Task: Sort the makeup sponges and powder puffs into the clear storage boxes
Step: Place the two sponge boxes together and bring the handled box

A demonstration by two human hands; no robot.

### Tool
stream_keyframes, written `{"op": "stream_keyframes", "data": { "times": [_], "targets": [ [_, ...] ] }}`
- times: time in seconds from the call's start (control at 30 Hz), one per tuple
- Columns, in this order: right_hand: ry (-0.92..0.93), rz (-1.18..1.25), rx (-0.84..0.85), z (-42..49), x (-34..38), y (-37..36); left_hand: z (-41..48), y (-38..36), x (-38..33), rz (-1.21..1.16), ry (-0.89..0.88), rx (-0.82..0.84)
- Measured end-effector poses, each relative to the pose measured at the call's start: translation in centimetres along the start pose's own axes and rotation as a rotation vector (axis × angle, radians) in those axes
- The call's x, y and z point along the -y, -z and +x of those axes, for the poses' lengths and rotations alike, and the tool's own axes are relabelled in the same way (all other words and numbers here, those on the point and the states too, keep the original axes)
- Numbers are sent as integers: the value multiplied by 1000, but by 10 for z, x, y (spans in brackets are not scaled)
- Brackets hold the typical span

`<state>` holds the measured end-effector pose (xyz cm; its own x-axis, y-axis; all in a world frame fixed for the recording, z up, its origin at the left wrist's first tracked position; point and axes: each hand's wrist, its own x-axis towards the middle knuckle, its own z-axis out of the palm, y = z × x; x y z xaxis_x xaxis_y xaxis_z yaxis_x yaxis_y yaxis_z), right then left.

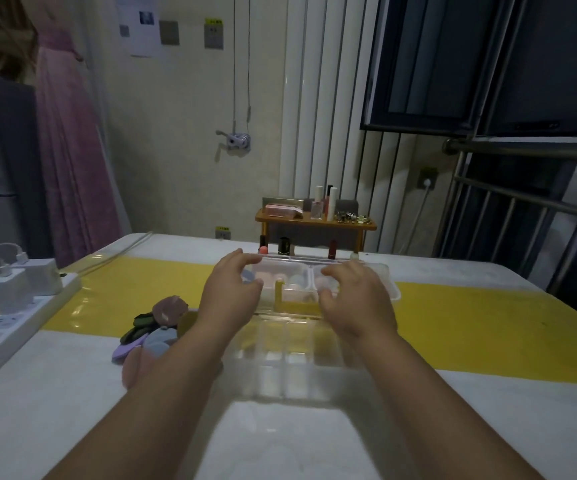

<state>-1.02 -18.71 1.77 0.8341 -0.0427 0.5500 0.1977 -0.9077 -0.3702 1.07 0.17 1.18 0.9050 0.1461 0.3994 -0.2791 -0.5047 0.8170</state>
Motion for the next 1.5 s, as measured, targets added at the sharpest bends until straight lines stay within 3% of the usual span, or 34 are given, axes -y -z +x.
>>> {"op": "stream_keyframes", "data": {
  "times": [0.33, 0.47, 0.57, 0.77, 0.87, 1.07, 1.33, 1.5],
  "targets": [
    [28, -238, 269, -2, 3, -23, 5, -21, 7, 455, 129, 285],
    [15, -265, 317, -2, 4, -26, 8, -22, 7, 481, 160, 324],
    [3, -244, 327, -1, 4, -23, 9, -21, 10, 451, 165, 327],
    [-5, -90, 284, -2, 12, -13, 12, -2, 17, 176, 161, 303],
    [40, -48, 276, 0, 24, -16, 9, 11, 21, 127, 89, 214],
    [81, 103, 357, 3, 43, -27, 9, 40, 41, 282, 56, 55],
    [142, 162, 451, 8, 68, -36, 15, 61, 56, 716, -2, 129],
    [175, 84, 468, 1, 71, -41, 9, 65, 63, 843, -75, 191]
  ]
}}
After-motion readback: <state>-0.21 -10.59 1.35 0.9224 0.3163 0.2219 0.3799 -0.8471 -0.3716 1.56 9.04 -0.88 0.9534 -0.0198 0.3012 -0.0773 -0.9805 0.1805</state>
